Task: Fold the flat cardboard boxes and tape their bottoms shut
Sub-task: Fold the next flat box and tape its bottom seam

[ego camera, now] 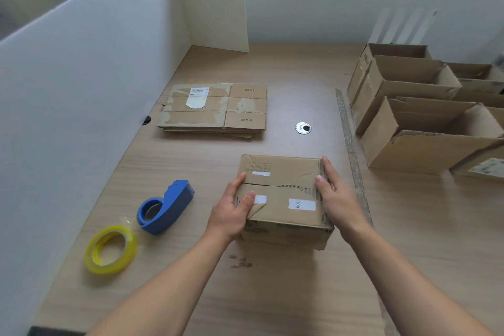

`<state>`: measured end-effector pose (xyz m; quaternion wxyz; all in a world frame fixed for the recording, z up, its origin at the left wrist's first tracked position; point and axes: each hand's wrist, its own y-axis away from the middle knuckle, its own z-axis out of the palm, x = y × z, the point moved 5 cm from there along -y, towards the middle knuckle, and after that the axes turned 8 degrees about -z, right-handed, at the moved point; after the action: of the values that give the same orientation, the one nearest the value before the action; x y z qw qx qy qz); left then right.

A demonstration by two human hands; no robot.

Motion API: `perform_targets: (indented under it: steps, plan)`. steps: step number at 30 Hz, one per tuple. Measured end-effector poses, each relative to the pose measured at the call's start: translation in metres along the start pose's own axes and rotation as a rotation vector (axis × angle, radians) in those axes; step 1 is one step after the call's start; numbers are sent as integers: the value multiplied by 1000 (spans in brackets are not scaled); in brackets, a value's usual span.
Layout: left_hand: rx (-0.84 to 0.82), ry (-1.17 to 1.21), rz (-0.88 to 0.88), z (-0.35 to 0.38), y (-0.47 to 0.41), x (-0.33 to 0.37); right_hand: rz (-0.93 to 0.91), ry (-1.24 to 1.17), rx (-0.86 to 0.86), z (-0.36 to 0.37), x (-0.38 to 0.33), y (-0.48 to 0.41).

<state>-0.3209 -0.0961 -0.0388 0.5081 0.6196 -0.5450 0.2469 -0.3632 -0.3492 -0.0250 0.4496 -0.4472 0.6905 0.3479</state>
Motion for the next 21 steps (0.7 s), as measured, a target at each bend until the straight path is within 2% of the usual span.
perform_targets:
  steps: [3, 12, 18, 21]
  plan:
    - [-10, -8, -9, 6, -3, 4, 28, -5, 19, -4, 8, -1]
    - [70, -257, 78, 2, 8, 3, 56, -66, -26, 5, 18, 1]
    - [188, -317, 96, -41, 16, -13, -124, 115, -99, 40, -4, 6]
    - [243, -287, 95, -55, 22, -20, -139, 119, -117, 56, -10, 6]
